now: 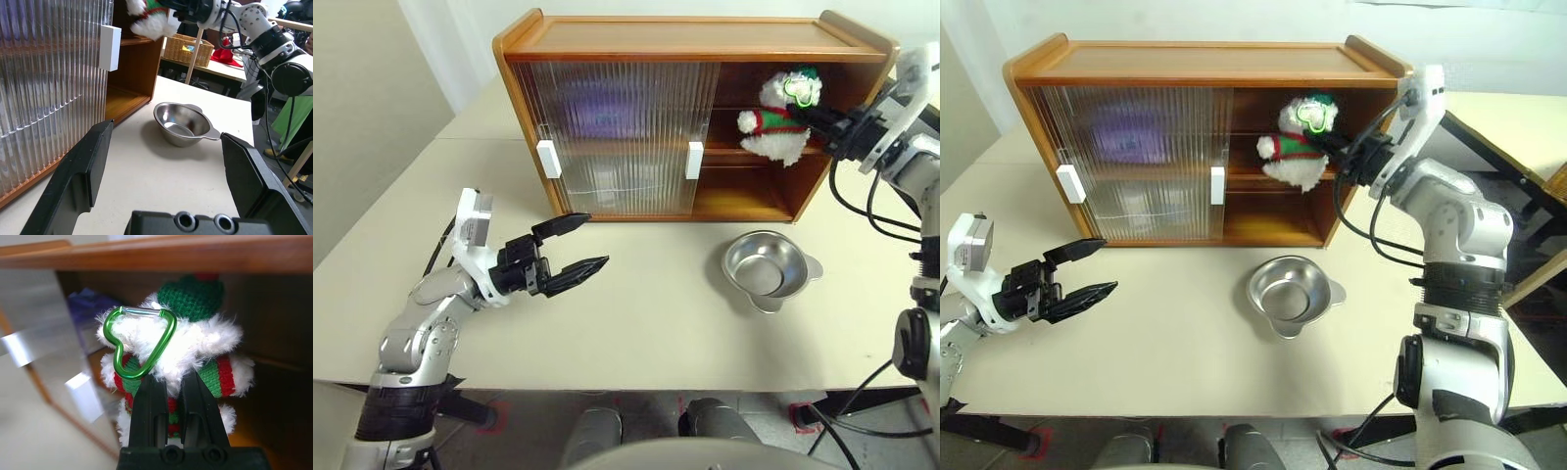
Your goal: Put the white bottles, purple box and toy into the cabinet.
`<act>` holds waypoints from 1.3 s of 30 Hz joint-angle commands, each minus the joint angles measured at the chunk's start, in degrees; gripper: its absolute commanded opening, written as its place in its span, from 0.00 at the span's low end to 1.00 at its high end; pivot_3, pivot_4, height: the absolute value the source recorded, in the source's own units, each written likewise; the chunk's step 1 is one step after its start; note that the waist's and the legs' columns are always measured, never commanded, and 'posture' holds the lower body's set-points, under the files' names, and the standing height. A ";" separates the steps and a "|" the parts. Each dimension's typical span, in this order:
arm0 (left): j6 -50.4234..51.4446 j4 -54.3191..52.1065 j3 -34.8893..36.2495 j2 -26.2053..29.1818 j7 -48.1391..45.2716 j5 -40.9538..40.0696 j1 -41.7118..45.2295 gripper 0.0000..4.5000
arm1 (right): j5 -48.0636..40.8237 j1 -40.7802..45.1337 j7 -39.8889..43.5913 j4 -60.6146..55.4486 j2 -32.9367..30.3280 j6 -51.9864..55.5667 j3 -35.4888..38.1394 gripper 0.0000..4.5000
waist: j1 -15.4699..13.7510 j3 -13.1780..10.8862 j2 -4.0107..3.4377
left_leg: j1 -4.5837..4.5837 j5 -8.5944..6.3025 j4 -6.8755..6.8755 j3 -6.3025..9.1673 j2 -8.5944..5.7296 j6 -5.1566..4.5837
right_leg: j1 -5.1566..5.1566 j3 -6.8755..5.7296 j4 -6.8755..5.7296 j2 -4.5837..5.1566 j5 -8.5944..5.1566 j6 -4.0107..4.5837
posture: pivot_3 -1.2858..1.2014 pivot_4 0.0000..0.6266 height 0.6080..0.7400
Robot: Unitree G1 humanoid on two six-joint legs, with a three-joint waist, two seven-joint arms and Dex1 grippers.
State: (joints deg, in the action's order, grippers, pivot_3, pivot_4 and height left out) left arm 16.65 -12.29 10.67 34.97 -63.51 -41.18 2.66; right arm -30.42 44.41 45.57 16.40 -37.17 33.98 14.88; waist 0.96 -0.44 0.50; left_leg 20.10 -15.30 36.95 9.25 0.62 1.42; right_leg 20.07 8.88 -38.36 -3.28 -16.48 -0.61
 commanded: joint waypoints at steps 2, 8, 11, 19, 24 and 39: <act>0.64 -0.43 0.46 0.34 0.23 -0.17 -0.05 1.00 | 4.03 1.34 -2.24 2.46 0.95 -5.36 -1.46 0.00 | 0.05 0.00 -0.01 | 0.00 0.00 -0.01 0.00 -0.01 0.00 | 0.00 0.00 0.00 0.02 0.00 0.01 | 0.50 0.00 1.00; 1.05 -0.92 0.60 0.58 0.37 -0.40 -0.35 1.00 | 8.64 2.91 -5.25 6.74 4.79 -12.49 -3.19 0.00 | 0.65 0.01 -0.04 | 0.00 0.00 -0.05 0.01 0.05 0.00 | 0.04 -0.01 0.00 0.07 0.20 -0.08 | 0.50 0.00 1.00; 1.24 -0.97 0.77 0.82 0.46 -0.50 -0.17 1.00 | 10.76 3.87 -6.36 9.69 6.37 -16.22 -3.95 0.00 | 1.14 0.01 -0.06 | -0.01 0.00 -0.05 -0.02 0.10 0.00 | 0.06 0.00 0.02 0.09 0.24 0.04 | 0.51 0.00 1.00; 0.98 -1.08 1.19 0.88 0.51 -0.47 -0.78 1.00 | 13.18 5.95 -7.29 16.05 9.30 -22.74 -4.15 0.00 | 1.50 0.00 -0.12 | -0.04 0.24 -0.04 0.08 0.33 -0.20 | 0.11 0.06 0.04 0.06 0.47 -0.12 | 0.51 0.00 1.00; 0.80 -0.95 1.34 0.90 0.43 -0.42 -0.86 1.00 | 13.22 5.30 -7.02 16.28 9.63 -23.32 -4.12 0.00 | 1.53 0.00 -0.13 | -0.02 0.28 -0.04 0.04 0.63 -0.16 | 0.17 0.05 0.04 0.01 0.59 0.05 | 0.51 0.00 1.00; 1.18 -0.70 0.76 0.81 0.51 -0.20 0.18 1.00 | 11.77 4.95 -6.92 14.69 10.27 -18.99 -3.53 0.00 | 1.67 0.00 -0.13 | 0.05 0.28 -0.11 -0.09 0.59 -0.14 | 0.32 0.06 0.05 -0.06 0.80 0.44 | 0.51 0.00 1.00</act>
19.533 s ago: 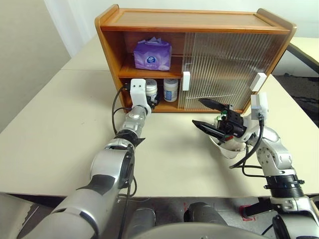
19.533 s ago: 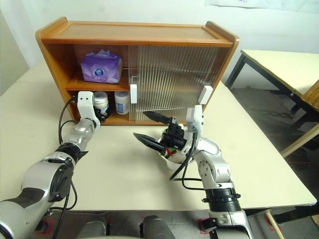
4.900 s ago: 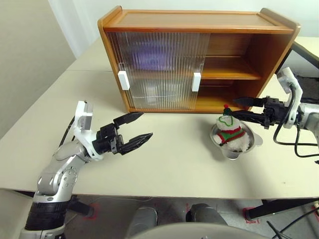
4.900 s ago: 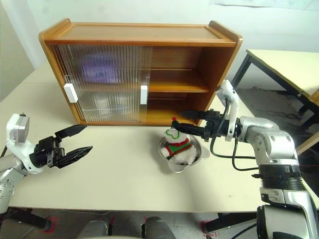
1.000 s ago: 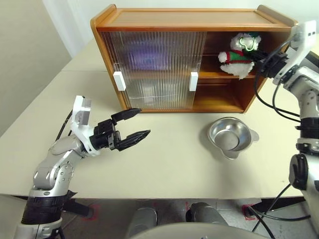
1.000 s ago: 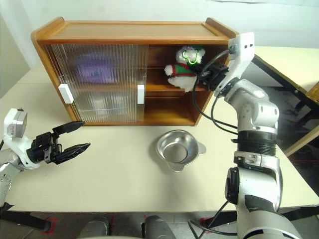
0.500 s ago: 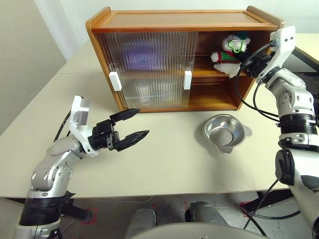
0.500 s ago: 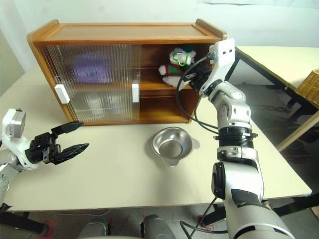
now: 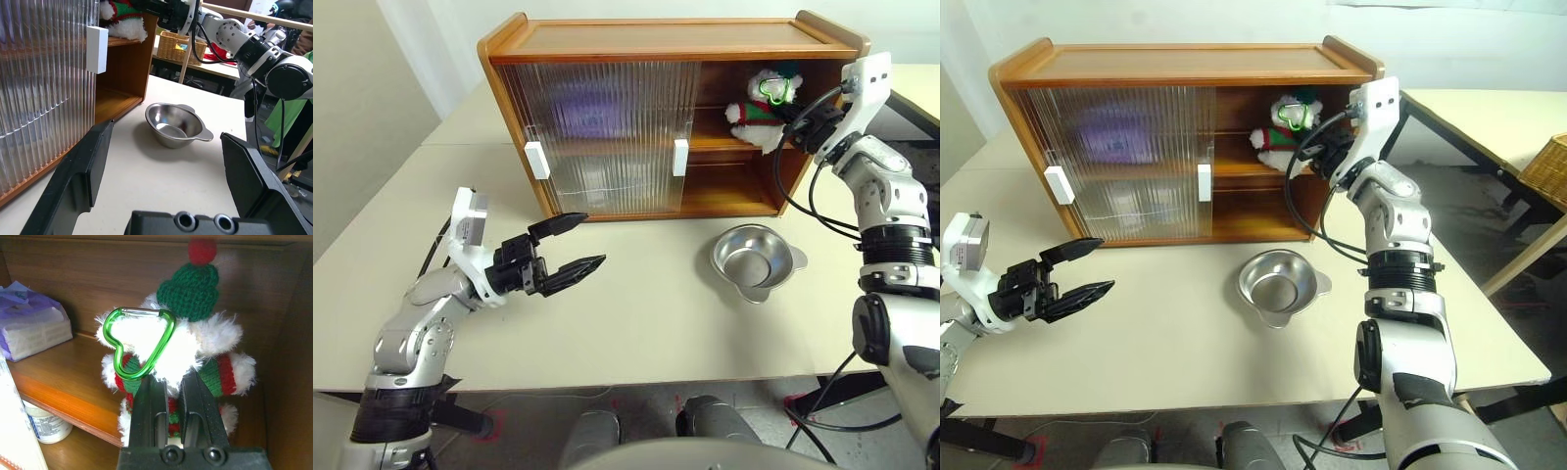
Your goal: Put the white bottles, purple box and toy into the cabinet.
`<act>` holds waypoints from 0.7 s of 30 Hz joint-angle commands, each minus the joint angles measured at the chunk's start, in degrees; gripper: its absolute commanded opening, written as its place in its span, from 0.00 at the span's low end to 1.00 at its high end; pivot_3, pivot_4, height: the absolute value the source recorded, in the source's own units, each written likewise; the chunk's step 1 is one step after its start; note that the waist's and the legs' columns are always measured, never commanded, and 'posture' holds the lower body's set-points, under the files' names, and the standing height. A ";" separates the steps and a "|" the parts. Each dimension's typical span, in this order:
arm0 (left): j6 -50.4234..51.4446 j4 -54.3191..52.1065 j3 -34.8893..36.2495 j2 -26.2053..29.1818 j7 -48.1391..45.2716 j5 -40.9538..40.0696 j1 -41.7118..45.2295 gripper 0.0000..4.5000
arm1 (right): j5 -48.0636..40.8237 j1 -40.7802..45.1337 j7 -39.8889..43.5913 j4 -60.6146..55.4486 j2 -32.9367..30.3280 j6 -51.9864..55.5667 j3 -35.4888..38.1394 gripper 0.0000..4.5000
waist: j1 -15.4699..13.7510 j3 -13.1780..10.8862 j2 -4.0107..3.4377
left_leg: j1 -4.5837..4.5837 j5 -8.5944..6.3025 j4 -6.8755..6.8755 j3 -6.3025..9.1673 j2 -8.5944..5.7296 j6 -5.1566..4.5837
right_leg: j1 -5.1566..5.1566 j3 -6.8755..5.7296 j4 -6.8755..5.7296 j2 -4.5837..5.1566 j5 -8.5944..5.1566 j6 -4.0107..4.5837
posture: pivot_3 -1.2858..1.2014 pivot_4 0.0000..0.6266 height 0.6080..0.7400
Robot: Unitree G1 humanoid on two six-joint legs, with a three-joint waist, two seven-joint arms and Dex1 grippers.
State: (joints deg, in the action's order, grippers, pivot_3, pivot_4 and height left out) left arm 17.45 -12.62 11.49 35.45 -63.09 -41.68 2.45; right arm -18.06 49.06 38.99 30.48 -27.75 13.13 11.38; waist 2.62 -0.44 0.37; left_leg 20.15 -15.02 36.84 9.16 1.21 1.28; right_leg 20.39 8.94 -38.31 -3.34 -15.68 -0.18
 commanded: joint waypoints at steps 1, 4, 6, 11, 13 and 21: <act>0.42 -0.42 -0.07 0.34 0.13 0.28 0.40 1.00 | -0.65 0.45 -0.31 0.83 0.85 2.32 -0.06 0.00 | 0.02 0.00 0.00 | 0.01 0.00 0.00 0.00 0.00 0.00 | 0.01 0.00 0.00 -0.01 0.00 0.00 | 0.51 0.00 1.00; 0.56 -0.69 -0.02 0.36 0.35 0.21 0.45 1.00 | -0.33 0.32 0.49 1.14 0.87 3.81 -0.91 0.00 | 0.03 0.00 0.00 | 0.01 0.00 0.00 0.00 0.00 0.00 | 0.01 0.00 0.00 -0.01 0.00 0.00 | 0.51 0.00 1.00; 0.64 -0.89 0.06 0.39 0.46 0.14 0.41 1.00 | -0.05 -0.07 1.05 0.82 0.85 5.08 -1.60 0.00 | 0.03 0.00 0.00 | 0.01 0.00 0.00 0.00 0.00 0.00 | 0.01 0.01 0.00 -0.01 -0.01 0.00 | 0.51 0.00 1.00; 0.84 -1.20 0.14 0.40 0.70 -0.01 0.22 1.00 | 0.46 -1.34 2.57 -0.21 0.61 8.93 -3.02 0.00 | 0.06 0.01 0.02 | 0.01 -0.01 -0.02 0.00 -0.01 0.01 | 0.02 0.01 0.01 -0.04 -0.02 0.03 | 0.51 0.00 1.00; 1.00 -1.32 0.16 0.41 0.79 -0.13 0.23 1.00 | 0.93 -1.79 2.73 -0.49 0.56 9.44 -3.51 0.00 | 0.04 0.02 0.01 | 0.01 -0.02 -0.03 0.01 -0.04 0.02 | 0.02 0.01 0.01 -0.08 -0.04 0.05 | 0.51 0.00 1.00; 1.76 -1.62 0.17 0.66 1.05 -0.34 0.69 1.00 | 1.48 -1.10 1.03 0.23 1.75 7.05 -3.11 0.00 | 0.03 0.03 0.02 | 0.00 -0.11 -0.07 0.10 0.09 0.17 | 0.01 0.02 0.01 -0.30 -0.14 0.28 | 0.51 0.00 1.00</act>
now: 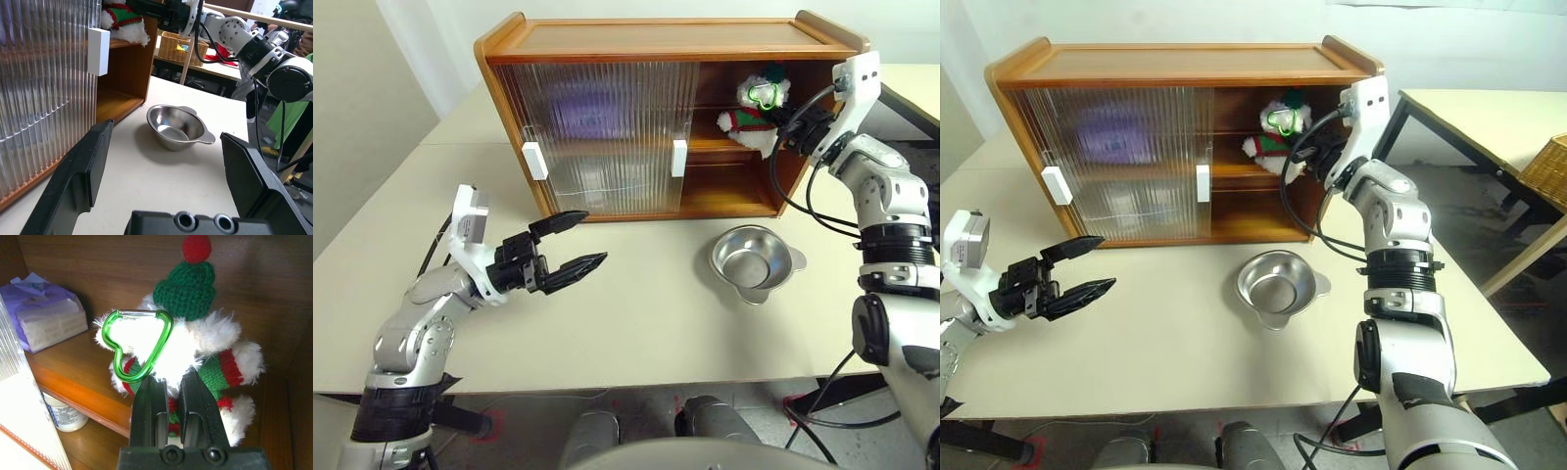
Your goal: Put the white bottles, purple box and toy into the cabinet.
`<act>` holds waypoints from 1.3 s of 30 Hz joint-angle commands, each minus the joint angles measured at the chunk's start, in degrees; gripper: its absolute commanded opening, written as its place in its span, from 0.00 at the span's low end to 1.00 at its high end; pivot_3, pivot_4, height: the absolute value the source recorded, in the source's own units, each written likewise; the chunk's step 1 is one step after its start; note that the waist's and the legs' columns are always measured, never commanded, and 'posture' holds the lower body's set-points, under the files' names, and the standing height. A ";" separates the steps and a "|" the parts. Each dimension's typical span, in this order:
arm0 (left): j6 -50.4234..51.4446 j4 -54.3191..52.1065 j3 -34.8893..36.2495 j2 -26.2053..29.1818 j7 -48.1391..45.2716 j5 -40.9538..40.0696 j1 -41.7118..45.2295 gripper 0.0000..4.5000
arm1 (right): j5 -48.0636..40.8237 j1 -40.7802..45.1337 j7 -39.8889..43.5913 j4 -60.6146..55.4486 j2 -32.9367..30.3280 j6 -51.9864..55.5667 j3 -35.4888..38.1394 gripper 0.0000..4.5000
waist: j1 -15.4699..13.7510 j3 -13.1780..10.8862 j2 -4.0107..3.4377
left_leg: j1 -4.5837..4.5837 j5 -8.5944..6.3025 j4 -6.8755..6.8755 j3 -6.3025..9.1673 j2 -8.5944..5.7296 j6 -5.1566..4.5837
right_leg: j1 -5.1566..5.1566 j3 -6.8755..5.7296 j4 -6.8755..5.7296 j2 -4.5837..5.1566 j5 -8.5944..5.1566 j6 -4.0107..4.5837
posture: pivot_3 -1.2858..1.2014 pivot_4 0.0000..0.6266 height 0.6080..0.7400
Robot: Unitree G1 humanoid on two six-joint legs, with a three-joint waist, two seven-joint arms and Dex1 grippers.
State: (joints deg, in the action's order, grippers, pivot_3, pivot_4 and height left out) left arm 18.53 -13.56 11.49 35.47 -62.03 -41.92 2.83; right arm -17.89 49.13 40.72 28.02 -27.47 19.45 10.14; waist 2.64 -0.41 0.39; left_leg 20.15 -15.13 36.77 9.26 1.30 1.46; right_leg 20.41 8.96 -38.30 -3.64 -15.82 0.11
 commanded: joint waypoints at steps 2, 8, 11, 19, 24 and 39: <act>0.74 -0.70 0.22 0.69 -0.05 -0.13 0.30 1.00 | 1.19 -0.46 -1.93 3.38 2.25 -0.85 -1.15 0.00 | 0.01 0.00 0.00 | 0.00 -0.02 0.00 0.00 0.07 0.03 | 0.00 -0.01 0.00 -0.13 0.00 0.03 | 0.51 0.00 1.00; 0.46 -0.42 0.47 0.77 -0.50 -0.07 -0.10 1.00 | 1.31 1.63 -3.84 6.08 3.71 -4.86 -0.46 0.00 | -0.11 -0.01 -0.01 | -0.01 -0.03 -0.01 0.03 0.34 0.04 | 0.05 0.02 0.00 -0.43 -0.02 -0.02 | 0.51 0.00 1.00; 0.38 -0.34 0.59 0.81 -0.66 -0.09 -0.27 1.00 | 1.53 2.23 -4.26 7.32 4.22 -6.96 -0.43 0.00 | -0.14 -0.01 -0.02 | 0.00 -0.03 -0.03 0.09 0.43 0.04 | 0.08 0.05 0.00 -0.48 -0.01 0.01 | 0.51 0.00 1.00; 1.18 -1.58 0.09 0.62 0.40 -0.29 0.06 1.00 | 3.21 3.13 -6.18 10.04 4.45 -12.55 -0.34 0.00 | -0.27 -0.01 -0.02 | 0.19 -0.04 -0.07 0.25 0.57 0.04 | 0.25 0.03 0.01 -0.57 0.23 0.54 | 0.51 0.00 1.00; 1.51 -1.96 -0.12 0.59 0.67 -0.35 0.19 1.00 | 3.57 2.94 -5.55 10.68 4.89 -12.00 -1.05 0.00 | -0.53 -0.01 -0.02 | 0.27 -0.04 -0.07 0.29 0.59 0.04 | 0.31 -0.02 0.03 -0.59 0.23 0.54 | 0.51 0.00 1.00; 0.32 -0.72 0.10 0.26 -0.34 0.17 -0.33 1.00 | 4.92 3.32 -7.03 12.05 5.10 -14.41 -1.18 0.00 | -0.67 -0.01 -0.02 | 0.24 -0.04 -0.05 0.28 0.84 0.04 | 0.28 -0.04 0.04 -0.78 0.31 0.63 | 0.51 0.00 1.00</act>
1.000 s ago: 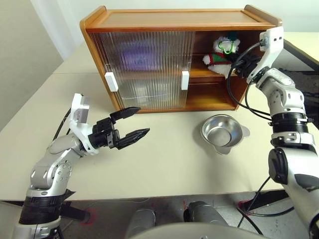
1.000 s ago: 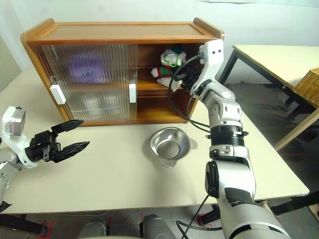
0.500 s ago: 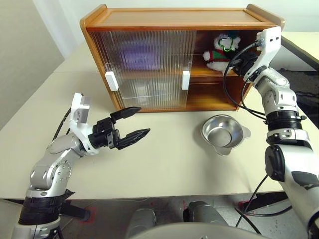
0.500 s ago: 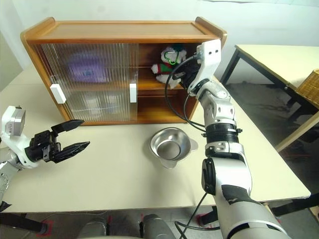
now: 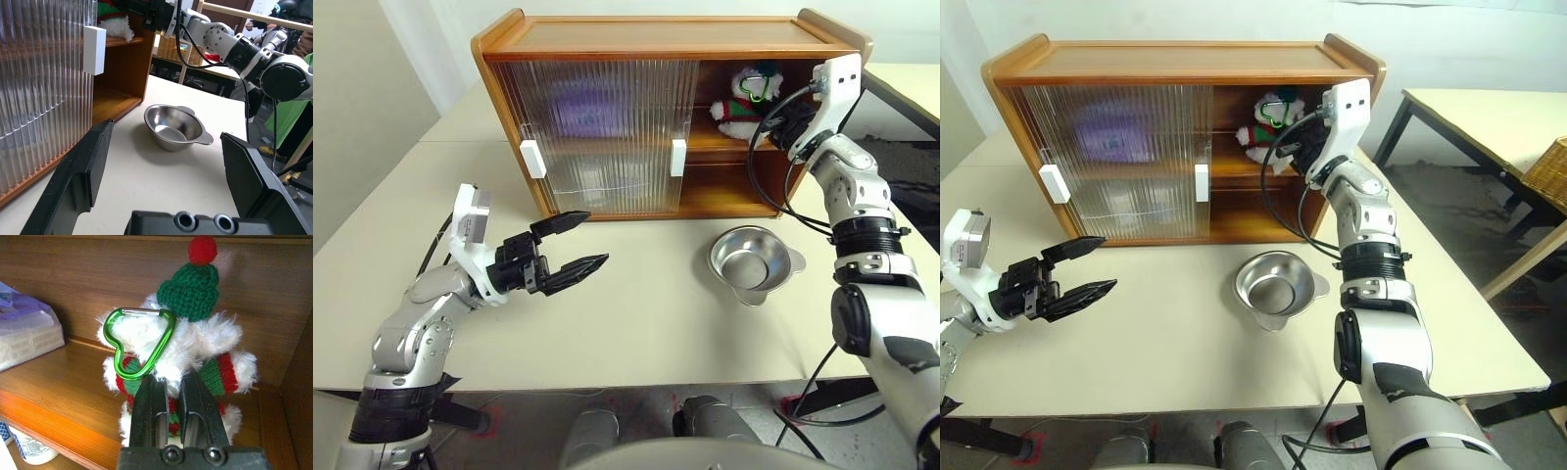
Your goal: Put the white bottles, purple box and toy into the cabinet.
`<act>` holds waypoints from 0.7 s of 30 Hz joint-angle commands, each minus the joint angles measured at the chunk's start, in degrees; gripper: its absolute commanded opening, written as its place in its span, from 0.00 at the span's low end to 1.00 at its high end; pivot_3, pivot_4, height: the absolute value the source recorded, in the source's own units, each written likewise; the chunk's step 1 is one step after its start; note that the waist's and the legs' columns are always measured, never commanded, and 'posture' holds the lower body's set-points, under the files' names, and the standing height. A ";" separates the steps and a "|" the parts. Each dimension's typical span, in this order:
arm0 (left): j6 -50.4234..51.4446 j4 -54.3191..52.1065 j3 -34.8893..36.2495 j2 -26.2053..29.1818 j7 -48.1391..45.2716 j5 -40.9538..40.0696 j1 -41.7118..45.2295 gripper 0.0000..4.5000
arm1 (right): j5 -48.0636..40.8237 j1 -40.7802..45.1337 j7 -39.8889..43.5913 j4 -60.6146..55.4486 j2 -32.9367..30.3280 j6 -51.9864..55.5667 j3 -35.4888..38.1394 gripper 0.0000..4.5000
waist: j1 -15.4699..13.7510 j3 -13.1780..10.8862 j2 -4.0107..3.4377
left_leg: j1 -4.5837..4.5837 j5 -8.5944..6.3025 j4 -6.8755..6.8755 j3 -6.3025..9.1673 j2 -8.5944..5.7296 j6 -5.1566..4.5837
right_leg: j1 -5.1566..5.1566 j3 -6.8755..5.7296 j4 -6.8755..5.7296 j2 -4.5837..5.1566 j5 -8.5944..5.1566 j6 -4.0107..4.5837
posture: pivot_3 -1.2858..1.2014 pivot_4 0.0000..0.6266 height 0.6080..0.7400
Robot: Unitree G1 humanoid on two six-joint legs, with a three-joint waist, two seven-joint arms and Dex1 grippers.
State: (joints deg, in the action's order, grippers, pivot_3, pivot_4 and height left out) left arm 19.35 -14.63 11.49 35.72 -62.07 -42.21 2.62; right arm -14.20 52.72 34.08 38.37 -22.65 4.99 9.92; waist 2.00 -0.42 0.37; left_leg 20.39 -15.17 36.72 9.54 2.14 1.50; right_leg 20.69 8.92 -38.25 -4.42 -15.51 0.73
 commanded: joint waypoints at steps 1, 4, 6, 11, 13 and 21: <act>-0.54 0.43 0.06 -0.03 -0.29 0.52 -0.08 1.00 | 1.55 -0.21 -0.44 1.95 0.07 0.10 -1.13 0.00 | -0.05 0.00 0.00 | 0.00 0.00 0.00 0.00 0.03 0.00 | 0.00 -0.01 0.00 -0.03 0.01 0.01 | 0.51 0.00 1.00; -0.82 0.76 -0.01 -0.13 -0.44 0.75 -0.16 1.00 | 2.07 -0.24 -0.52 2.27 -0.34 0.36 -1.10 0.23 | -0.14 0.00 0.00 | -0.02 0.00 0.00 0.00 0.09 0.00 | 0.00 -0.02 0.00 -0.10 0.02 0.03 | 0.51 0.00 1.00; -1.01 0.96 -0.05 -0.16 -0.51 0.85 -0.19 1.00 | 2.14 -0.18 -0.66 2.23 -0.50 0.23 -0.84 0.37 | -0.17 0.00 0.00 | -0.02 0.00 0.00 0.01 0.11 0.00 | 0.00 -0.02 0.00 -0.12 0.03 0.03 | 0.51 0.00 1.00; -1.26 1.15 -0.22 -0.37 -0.59 1.00 -0.09 1.00 | 2.11 0.11 -0.59 2.08 -0.88 0.14 -0.48 0.75 | -0.18 0.00 -0.01 | -0.01 0.00 0.00 0.01 0.13 0.00 | 0.02 -0.02 0.00 -0.14 0.05 0.03 | 0.51 0.00 1.00; -1.36 1.22 -0.32 -0.44 -0.66 1.04 -0.03 1.00 | 2.09 0.12 -0.53 2.03 -0.98 0.07 -0.45 0.91 | -0.18 0.00 -0.01 | 0.00 0.00 0.00 0.01 0.13 0.00 | 0.02 -0.01 0.00 -0.14 0.07 0.06 | 0.51 0.00 1.00; -1.41 1.40 -0.35 -0.51 -0.89 1.12 0.10 1.00 | 1.48 0.48 -0.44 0.73 -2.21 0.00 0.36 1.00 | -0.19 -0.01 -0.01 | 0.01 0.00 0.00 0.00 0.13 0.00 | 0.02 -0.02 0.01 -0.15 0.08 0.02 | 0.51 0.00 1.00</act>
State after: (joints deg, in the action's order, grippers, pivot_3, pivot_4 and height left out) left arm 18.32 -13.69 11.47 35.16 -62.65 -41.72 2.64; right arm -12.66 52.85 33.59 39.56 -24.26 4.69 9.97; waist 1.80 -0.42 0.36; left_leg 20.40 -15.17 36.72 9.55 2.27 1.49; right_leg 20.71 8.90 -38.25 -4.57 -15.42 0.75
